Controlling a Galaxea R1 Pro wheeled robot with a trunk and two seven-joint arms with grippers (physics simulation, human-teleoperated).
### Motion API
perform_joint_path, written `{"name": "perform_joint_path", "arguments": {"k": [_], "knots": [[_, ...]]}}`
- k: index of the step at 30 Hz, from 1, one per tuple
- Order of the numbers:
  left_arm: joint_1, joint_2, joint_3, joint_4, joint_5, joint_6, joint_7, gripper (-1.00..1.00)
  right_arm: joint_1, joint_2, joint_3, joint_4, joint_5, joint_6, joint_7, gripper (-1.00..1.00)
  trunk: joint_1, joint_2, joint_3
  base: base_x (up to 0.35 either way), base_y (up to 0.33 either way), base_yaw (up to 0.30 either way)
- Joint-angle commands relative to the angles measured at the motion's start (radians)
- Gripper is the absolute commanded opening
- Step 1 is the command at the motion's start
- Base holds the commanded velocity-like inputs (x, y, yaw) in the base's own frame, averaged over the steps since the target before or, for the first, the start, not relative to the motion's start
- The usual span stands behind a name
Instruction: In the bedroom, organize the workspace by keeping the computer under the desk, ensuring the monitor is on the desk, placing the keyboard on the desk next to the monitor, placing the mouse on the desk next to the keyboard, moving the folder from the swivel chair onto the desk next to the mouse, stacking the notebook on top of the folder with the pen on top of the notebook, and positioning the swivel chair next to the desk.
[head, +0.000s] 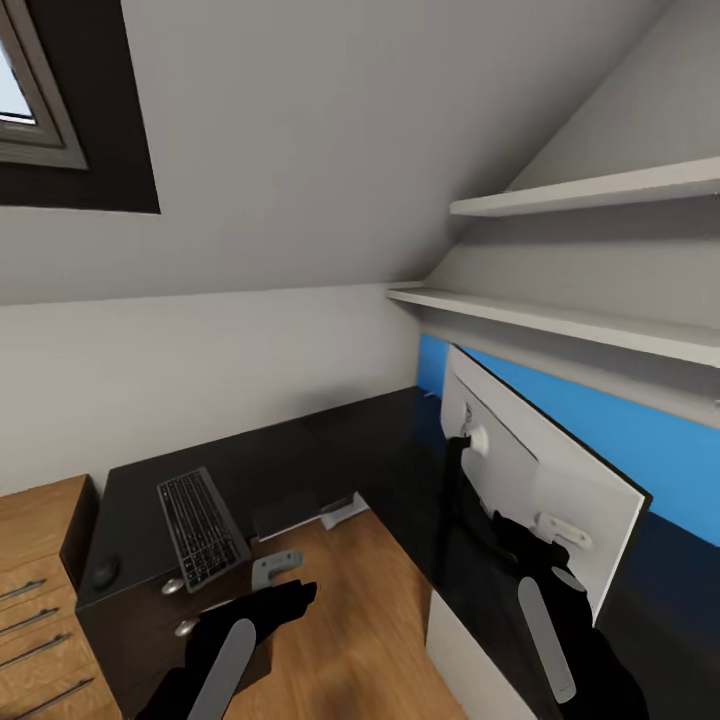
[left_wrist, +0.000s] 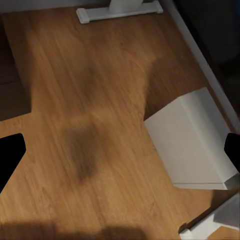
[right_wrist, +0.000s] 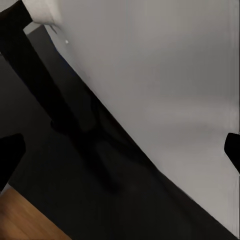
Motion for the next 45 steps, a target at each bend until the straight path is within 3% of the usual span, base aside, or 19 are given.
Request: {"name": "perform_joint_path", "arguments": {"k": [1,12,38,45], "knots": [[-0.001,0.000,-0.001,-0.001,0.010,0.002,0.010,1.00,-0.001,0.001,-0.001,-0.002,-0.006,0.004,-0.005,1.00,0.000,-0.002,-0.002,0.037,0.035,-0.266],[-0.001,0.001,0.000,-0.001,0.010,0.002,0.011,1.00,-0.001,0.001,-0.001,-0.002,-0.007,0.004,-0.006,1.00,0.000,-0.002,-0.004,0.051,0.007,-0.220],[-0.001,-0.001,-0.004,-0.001,0.010,0.002,0.012,1.00,-0.001,-0.003,0.004,0.035,-0.003,-0.023,0.002,1.00,0.000,-0.002,-0.005,0.115,0.073,-0.005],[-0.001,-0.002,-0.029,-0.002,0.010,0.002,0.010,1.00,-0.002,-0.025,-0.001,0.113,-0.002,-0.027,0.002,1.00,0.000,-0.002,-0.005,0.055,0.000,0.000]]}}
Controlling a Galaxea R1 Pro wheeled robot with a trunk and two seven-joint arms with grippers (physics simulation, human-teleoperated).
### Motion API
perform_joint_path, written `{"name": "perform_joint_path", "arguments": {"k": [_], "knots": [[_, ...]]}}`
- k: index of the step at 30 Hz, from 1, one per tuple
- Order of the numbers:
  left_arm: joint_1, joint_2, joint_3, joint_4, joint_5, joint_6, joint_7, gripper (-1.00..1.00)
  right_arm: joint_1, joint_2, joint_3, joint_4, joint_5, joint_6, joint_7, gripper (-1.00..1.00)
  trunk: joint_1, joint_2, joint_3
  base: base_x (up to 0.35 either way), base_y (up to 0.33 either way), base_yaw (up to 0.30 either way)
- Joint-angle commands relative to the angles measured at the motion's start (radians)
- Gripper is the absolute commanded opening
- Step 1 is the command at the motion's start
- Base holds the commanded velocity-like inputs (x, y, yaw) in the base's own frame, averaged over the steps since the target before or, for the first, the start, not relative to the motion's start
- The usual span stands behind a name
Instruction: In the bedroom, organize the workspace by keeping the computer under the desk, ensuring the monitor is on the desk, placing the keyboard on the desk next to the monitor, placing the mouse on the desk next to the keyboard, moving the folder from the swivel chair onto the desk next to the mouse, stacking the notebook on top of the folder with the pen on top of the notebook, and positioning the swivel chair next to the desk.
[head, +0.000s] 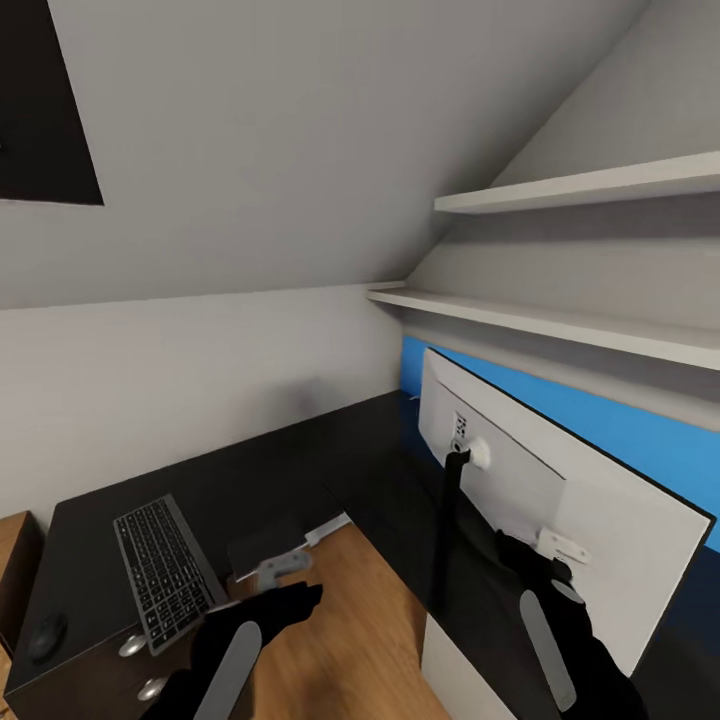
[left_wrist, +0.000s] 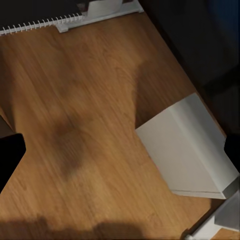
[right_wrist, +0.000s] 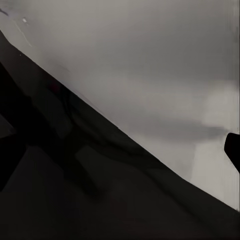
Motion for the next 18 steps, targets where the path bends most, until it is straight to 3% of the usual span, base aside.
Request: {"name": "perform_joint_path", "arguments": {"k": [1,3,4,6,7,18], "knots": [[-0.001,0.000,-0.005,-0.001,0.010,0.002,0.010,1.00,-0.001,-0.007,-0.001,0.008,-0.007,-0.002,-0.005,1.00,0.000,-0.002,-0.002,0.010,0.000,0.000],[-0.001,0.002,-0.014,-0.001,0.010,0.002,0.010,1.00,-0.002,-0.017,-0.001,0.018,-0.007,-0.033,-0.005,1.00,0.000,-0.002,-0.002,0.005,0.000,0.000],[-0.001,0.002,-0.018,-0.002,0.010,0.002,0.010,1.00,-0.003,-0.047,-0.002,0.039,-0.009,-0.072,-0.005,1.00,0.000,-0.002,-0.002,0.000,0.000,0.000],[-0.001,0.002,-0.019,-0.003,0.010,0.002,0.011,1.00,-0.004,-0.064,-0.002,0.054,-0.011,-0.077,-0.005,1.00,0.000,-0.002,-0.002,0.000,0.000,0.000],[-0.001,0.002,-0.019,-0.003,0.010,0.002,0.011,1.00,-0.008,-0.087,-0.003,0.101,-0.013,-0.081,-0.005,1.00,0.000,-0.002,-0.002,0.000,0.000,0.000],[-0.001,0.002,-0.019,-0.003,0.010,0.002,0.009,1.00,-0.054,-0.120,-0.002,0.236,-0.015,-0.158,-0.002,1.00,0.000,-0.002,-0.002,0.000,0.000,0.000]]}}
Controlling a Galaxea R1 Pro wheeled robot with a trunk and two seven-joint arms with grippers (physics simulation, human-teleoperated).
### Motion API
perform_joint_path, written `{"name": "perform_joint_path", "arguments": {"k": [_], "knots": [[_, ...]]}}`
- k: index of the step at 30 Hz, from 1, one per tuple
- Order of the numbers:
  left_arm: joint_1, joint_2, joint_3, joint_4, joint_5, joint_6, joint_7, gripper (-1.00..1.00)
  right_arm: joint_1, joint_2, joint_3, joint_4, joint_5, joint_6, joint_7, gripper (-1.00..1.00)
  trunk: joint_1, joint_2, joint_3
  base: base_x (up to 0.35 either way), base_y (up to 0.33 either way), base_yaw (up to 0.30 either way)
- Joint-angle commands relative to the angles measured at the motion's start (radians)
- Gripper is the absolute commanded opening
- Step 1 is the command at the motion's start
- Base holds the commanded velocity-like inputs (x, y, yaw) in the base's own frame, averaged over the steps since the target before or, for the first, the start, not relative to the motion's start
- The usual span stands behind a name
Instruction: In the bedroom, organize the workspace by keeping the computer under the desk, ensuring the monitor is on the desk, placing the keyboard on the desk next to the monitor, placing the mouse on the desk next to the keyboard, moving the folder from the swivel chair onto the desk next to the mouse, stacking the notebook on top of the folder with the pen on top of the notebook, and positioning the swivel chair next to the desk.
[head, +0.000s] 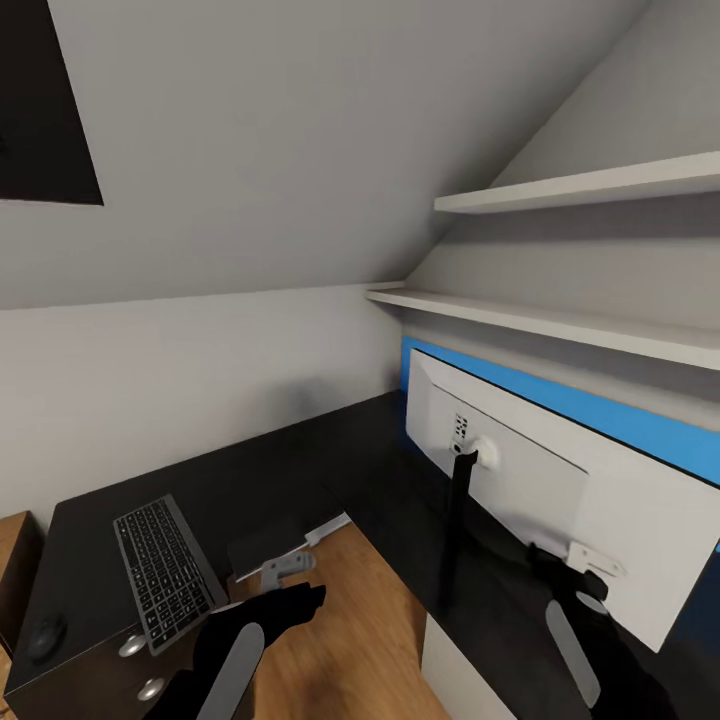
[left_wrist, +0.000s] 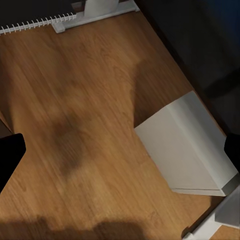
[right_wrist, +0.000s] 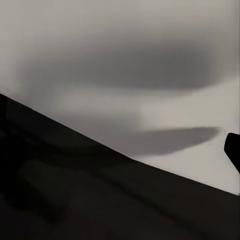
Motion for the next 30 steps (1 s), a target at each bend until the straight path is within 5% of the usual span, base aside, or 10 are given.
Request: {"name": "perform_joint_path", "arguments": {"k": [1,14,23,30], "knots": [[-0.001,0.000,-0.001,-0.001,0.011,0.002,0.010,1.00,-0.016,-0.005,0.001,0.029,-0.006,-0.003,-0.004,1.00,0.000,-0.002,-0.002,0.000,0.000,0.000],[-0.001,0.000,-0.001,-0.002,0.011,0.001,0.011,1.00,-0.151,-0.075,0.002,0.291,0.000,-0.165,-0.005,1.00,0.000,-0.002,-0.002,0.000,0.000,0.000],[-0.001,0.000,-0.001,-0.003,0.011,0.001,0.010,1.00,-0.183,-0.095,0.003,0.359,0.001,-0.213,-0.005,1.00,0.000,-0.002,-0.002,0.000,0.000,0.000],[-0.001,0.000,-0.001,-0.004,0.011,0.001,0.011,1.00,-0.274,-0.102,0.009,0.559,0.003,-0.351,0.000,1.00,0.000,-0.002,-0.002,-0.017,0.016,0.000]]}}
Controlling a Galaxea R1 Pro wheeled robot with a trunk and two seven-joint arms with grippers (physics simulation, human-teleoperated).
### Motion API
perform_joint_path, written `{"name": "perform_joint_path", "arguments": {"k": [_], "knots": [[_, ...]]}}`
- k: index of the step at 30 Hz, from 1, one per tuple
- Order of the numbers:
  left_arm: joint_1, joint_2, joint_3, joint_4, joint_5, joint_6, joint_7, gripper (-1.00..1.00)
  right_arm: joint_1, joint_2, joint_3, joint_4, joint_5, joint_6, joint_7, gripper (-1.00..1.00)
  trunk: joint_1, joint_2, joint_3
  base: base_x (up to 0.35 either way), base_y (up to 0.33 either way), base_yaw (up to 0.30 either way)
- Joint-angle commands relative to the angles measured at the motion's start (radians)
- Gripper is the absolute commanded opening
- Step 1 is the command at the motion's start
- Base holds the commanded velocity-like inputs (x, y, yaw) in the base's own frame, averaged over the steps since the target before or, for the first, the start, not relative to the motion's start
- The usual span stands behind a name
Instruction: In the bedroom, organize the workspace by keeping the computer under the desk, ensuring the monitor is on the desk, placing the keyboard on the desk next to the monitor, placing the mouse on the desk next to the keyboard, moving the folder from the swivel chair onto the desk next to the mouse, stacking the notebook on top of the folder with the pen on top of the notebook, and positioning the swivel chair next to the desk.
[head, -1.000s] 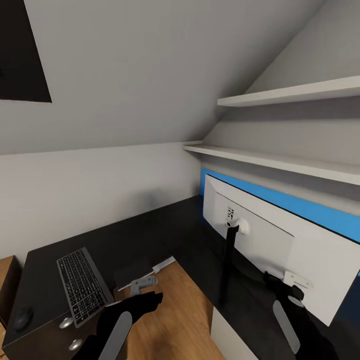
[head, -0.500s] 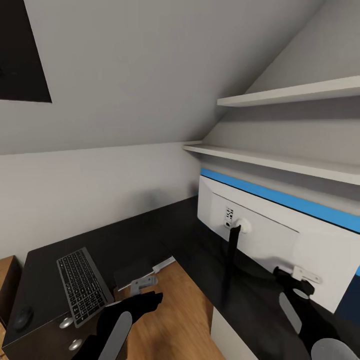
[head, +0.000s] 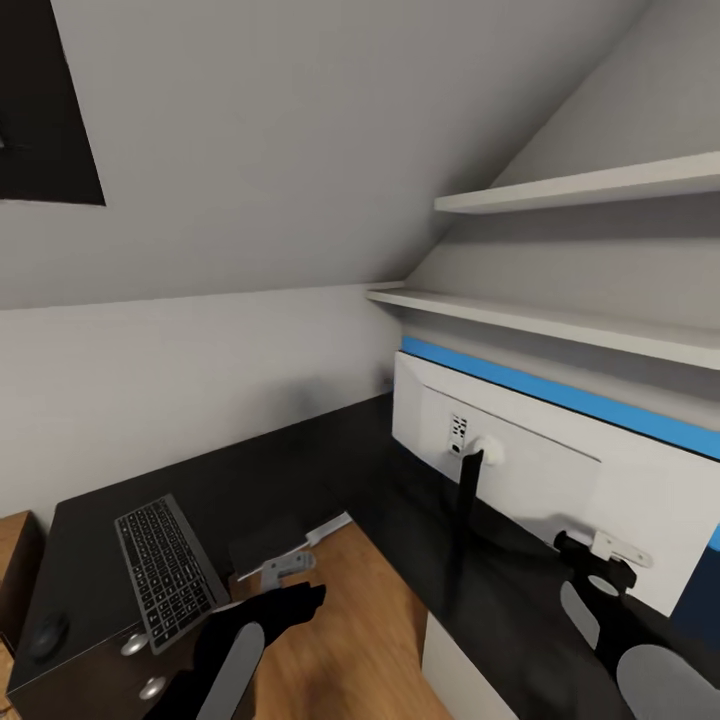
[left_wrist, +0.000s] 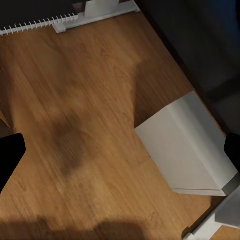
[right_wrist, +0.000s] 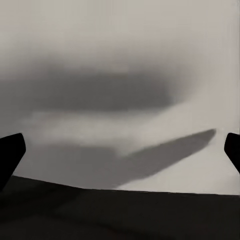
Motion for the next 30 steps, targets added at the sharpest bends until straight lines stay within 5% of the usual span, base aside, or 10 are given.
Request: {"name": "perform_joint_path", "arguments": {"k": [1,6,12,18,30], "knots": [[-0.001,0.000,-0.001,-0.001,0.011,0.002,0.010,1.00,-0.005,0.000,0.003,0.009,-0.011,-0.013,0.002,1.00,0.000,-0.002,-0.002,-0.121,0.121,0.000],[-0.001,0.000,-0.001,0.000,0.011,0.002,0.010,1.00,-0.017,0.021,0.037,0.037,-0.004,-0.033,0.026,1.00,0.000,-0.002,-0.002,-0.192,0.197,0.000],[-0.001,0.000,-0.001,0.000,0.011,0.002,0.010,1.00,-0.019,0.133,0.187,0.044,0.064,-0.038,0.030,1.00,0.000,-0.002,-0.002,-0.170,0.173,0.000],[-0.001,0.001,-0.001,0.000,0.010,0.002,0.011,1.00,-0.019,0.178,0.235,0.040,0.082,-0.042,0.031,1.00,0.000,-0.002,-0.002,-0.025,0.025,0.000],[-0.001,-0.001,-0.004,0.000,0.010,0.002,0.010,1.00,-0.019,0.202,0.267,0.040,0.090,-0.050,0.030,1.00,0.000,-0.002,-0.002,-0.003,0.002,0.097]]}}
